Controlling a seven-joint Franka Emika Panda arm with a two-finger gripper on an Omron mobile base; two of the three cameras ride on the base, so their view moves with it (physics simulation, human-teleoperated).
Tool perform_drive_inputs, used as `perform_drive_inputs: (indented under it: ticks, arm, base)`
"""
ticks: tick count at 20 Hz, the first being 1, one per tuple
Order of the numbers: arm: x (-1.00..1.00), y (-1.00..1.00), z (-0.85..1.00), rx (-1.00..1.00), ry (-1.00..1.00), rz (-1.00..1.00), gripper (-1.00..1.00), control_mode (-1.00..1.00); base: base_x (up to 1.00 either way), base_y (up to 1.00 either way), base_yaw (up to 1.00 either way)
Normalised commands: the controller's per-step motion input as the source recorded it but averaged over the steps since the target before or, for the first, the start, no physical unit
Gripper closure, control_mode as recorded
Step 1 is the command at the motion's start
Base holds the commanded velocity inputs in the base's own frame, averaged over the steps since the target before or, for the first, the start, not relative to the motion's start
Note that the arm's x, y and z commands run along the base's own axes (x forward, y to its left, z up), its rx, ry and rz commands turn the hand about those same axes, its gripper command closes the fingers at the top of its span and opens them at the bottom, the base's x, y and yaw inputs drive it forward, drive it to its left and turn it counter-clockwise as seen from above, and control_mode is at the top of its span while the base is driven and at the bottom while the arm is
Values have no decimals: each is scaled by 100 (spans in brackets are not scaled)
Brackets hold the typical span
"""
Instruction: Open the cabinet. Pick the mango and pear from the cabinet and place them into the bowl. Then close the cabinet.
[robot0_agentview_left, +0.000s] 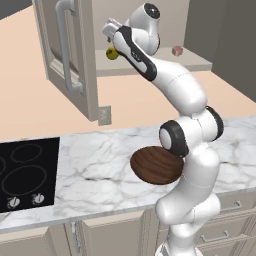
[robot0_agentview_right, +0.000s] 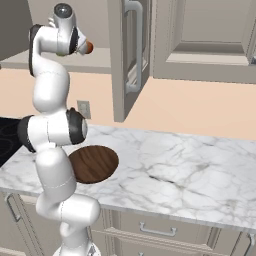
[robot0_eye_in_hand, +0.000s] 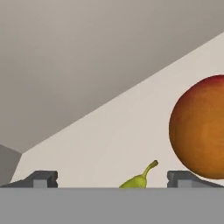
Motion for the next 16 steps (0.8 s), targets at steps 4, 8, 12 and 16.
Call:
perform_drive_inputs:
  ticks: [4,8,12,16]
  arm:
    - [0,12,-11,0,2,3,-100,-100]
    - [0,2,0,0,1,1,-100,-100]
    - [0,0,-37,0,1,0,-100,-100]
    - [0,0,-54,0,2,2,-100,-100]
  base:
    - [0,0,0]
    - [0,0,0]
    - [0,0,0]
    - [0,0,0]
